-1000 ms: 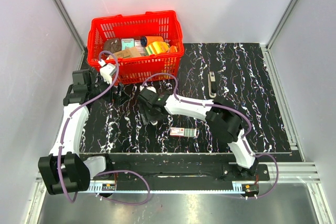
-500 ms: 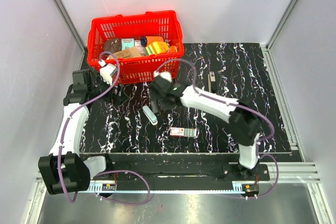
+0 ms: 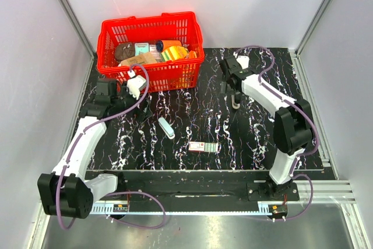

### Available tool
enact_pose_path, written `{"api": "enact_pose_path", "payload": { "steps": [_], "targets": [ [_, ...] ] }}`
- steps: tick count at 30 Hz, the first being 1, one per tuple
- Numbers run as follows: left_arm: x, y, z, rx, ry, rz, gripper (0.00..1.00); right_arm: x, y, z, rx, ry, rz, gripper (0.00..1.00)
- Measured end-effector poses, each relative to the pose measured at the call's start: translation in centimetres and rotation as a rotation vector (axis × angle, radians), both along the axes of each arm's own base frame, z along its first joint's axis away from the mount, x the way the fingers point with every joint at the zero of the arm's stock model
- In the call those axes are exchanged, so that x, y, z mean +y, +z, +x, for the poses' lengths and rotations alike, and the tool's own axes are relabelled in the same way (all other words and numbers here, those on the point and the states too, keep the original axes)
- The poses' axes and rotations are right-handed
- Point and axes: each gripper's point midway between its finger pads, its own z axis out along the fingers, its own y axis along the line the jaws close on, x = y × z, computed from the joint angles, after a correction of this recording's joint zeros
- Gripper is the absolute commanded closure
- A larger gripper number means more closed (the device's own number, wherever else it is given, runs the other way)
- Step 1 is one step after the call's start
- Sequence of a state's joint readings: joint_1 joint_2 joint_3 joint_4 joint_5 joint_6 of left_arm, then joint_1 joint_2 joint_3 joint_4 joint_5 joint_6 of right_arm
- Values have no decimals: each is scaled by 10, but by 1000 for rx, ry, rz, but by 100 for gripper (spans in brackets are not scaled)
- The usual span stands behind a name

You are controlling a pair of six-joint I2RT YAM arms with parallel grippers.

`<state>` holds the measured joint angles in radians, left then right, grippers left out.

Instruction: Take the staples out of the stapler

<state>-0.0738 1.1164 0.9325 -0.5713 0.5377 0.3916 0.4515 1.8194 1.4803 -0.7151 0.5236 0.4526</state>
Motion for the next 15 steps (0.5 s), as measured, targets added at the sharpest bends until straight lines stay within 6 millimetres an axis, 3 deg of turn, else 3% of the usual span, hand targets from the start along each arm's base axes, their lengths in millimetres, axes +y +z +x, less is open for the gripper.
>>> {"api": "enact_pose_path", "payload": {
  "steps": [8, 15],
  "targets": [
    [-18, -3, 1, -5, -31, 9, 1, -28, -24, 28, 7, -2, 77, 18],
    [-29, -14, -1, 30, -52, 12, 1, -16, -63, 38, 75, 72, 132, 32]
  ]
}}
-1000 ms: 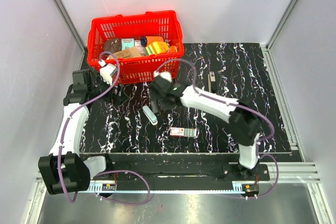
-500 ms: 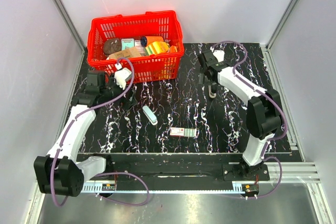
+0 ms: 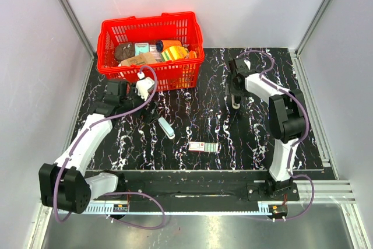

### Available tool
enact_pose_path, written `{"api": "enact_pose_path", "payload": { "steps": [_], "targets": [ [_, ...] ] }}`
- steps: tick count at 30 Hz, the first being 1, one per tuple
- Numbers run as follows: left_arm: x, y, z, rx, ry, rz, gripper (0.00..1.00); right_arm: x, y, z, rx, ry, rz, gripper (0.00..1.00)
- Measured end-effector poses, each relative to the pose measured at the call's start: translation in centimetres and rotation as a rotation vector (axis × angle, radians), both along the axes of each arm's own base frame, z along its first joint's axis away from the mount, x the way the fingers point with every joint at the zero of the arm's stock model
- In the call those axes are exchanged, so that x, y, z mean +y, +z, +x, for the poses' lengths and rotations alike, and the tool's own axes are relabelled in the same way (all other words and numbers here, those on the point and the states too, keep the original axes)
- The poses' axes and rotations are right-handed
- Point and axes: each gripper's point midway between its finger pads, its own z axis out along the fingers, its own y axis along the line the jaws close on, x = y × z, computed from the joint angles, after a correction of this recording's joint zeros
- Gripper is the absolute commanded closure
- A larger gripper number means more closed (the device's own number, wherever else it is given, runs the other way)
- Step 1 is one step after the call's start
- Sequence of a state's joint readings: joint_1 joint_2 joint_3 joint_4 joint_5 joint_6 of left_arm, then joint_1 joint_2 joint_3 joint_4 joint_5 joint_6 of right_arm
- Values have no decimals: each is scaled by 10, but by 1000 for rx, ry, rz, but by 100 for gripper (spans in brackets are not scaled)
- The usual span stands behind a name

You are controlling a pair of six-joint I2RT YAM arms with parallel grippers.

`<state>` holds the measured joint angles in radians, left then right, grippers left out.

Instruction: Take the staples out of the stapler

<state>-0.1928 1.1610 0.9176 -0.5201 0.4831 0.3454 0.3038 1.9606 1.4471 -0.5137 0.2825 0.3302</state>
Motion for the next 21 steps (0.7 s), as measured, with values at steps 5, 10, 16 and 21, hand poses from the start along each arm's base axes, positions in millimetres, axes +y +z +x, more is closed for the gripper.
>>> {"api": "enact_pose_path", "payload": {
  "steps": [5, 10, 16, 21],
  "targets": [
    [-1, -4, 0, 9, 2, 13, 1, 7, -8, 0, 15, 30, 27, 51],
    [-3, -8, 3, 0, 17, 36, 1, 9, -11, 2, 2, 35, 36, 67],
    [-39, -10, 3, -47, -26, 48, 1, 13, -8, -8, -14, 39, 85, 88],
    [-73, -17, 7, -32, -83, 27, 1, 29, -2, -33, -16, 69, 127, 93]
  ]
}}
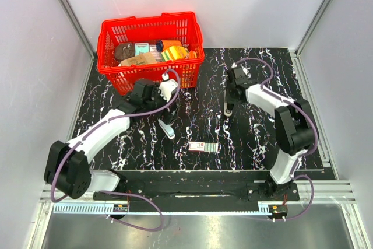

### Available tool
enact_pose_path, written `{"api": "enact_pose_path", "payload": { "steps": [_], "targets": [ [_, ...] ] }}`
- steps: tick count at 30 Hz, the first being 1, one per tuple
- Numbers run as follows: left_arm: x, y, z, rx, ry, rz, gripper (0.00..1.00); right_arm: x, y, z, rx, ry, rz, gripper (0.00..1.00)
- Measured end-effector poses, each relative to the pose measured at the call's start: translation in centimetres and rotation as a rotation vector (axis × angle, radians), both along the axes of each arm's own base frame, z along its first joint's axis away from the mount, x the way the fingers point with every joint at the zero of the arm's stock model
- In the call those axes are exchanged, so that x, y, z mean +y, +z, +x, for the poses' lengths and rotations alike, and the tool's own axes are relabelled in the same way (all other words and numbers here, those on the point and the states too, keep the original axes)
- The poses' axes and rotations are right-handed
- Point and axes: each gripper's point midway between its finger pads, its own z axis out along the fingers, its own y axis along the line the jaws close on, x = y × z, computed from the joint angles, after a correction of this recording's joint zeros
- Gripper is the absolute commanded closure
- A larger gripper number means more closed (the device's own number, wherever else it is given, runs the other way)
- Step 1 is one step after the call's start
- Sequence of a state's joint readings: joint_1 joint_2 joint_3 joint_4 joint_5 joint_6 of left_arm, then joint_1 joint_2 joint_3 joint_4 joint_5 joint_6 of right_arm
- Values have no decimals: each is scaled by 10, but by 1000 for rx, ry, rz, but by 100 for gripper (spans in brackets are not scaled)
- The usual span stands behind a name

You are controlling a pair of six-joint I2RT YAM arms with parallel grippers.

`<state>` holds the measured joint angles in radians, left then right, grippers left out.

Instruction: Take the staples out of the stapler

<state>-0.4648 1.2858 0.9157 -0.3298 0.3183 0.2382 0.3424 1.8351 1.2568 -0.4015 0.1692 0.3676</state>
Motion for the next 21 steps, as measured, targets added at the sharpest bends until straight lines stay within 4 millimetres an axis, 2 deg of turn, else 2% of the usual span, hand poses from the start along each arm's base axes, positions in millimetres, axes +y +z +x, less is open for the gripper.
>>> {"api": "enact_pose_path", "payload": {
  "steps": [3, 6, 8, 10, 12, 17, 21],
  "targets": [
    [-12, -4, 7, 19, -5, -26, 1, 31, 16, -23, -37, 65, 28, 99],
    [-25, -10, 9, 43, -22, -57, 3, 74, 45, -46, -114, 141, 117, 100],
    [-36, -15, 7, 69, -42, -85, 3, 95, 64, -57, -168, 166, 201, 100],
    [-46, -18, 4, 92, -63, -114, 3, 103, 79, -66, -220, 154, 279, 100],
    [-54, -21, 1, 123, -80, -146, 4, 102, 87, -72, -262, 118, 349, 100],
    [-67, -29, -6, 190, -107, -190, 6, 104, 84, -83, -297, 43, 430, 100],
    [-76, -25, -10, 212, -130, -231, 6, 123, 84, -100, -316, 50, 455, 100]
  ]
}}
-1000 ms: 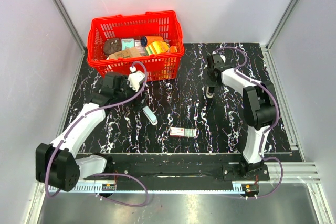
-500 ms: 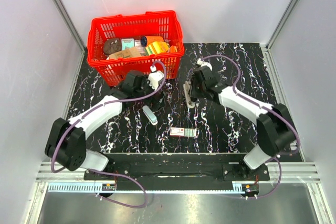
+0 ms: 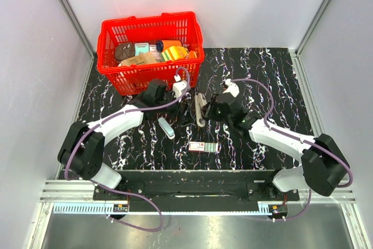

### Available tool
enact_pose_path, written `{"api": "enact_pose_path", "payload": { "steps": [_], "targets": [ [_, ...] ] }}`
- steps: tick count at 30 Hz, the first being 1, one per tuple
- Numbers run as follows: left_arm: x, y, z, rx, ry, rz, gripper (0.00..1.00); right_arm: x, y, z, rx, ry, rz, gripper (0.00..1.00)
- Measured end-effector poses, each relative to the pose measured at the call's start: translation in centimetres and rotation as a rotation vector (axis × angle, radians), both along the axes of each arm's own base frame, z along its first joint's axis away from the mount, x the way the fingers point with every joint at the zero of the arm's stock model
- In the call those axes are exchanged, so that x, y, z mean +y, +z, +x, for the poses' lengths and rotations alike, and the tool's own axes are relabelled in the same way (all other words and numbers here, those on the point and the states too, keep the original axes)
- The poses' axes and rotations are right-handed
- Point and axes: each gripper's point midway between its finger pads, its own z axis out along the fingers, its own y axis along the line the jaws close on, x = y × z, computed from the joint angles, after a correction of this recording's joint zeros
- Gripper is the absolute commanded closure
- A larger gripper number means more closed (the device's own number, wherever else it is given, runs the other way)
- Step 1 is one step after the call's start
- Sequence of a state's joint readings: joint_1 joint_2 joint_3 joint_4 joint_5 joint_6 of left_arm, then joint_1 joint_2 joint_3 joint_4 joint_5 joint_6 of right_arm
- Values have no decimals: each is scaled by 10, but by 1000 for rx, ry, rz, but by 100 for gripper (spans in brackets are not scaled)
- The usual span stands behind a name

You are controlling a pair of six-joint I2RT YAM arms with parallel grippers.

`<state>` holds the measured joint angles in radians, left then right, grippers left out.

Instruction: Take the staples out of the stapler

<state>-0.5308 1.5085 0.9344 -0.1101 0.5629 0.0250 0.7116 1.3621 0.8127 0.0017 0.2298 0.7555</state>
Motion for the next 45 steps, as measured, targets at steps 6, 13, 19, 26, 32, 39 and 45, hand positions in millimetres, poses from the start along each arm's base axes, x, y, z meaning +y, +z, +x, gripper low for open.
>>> {"api": "enact_pose_path", "payload": {
  "steps": [6, 13, 19, 26, 32, 39, 45],
  "targets": [
    [-14, 6, -13, 39, -42, -47, 5, 27, 23, -11, -74, 7, 71, 100],
    [-18, 1, -16, 69, -55, -60, 30, 36, 44, -13, -133, -20, 125, 100],
    [-20, 1, -22, 73, -83, -70, 64, 37, 45, -13, -130, -37, 151, 100],
    [-11, -4, -14, 56, -52, -45, 100, 40, 34, -21, -101, -30, 173, 100],
    [-8, -9, -10, 16, -56, -9, 100, 41, 28, -26, -89, -21, 174, 100],
    [-8, -10, -7, -41, -76, 19, 100, 36, 25, -31, -90, -18, 167, 100],
    [6, -21, 8, -146, -48, 106, 100, 22, 24, -39, -101, 7, 103, 100]
  ]
}}
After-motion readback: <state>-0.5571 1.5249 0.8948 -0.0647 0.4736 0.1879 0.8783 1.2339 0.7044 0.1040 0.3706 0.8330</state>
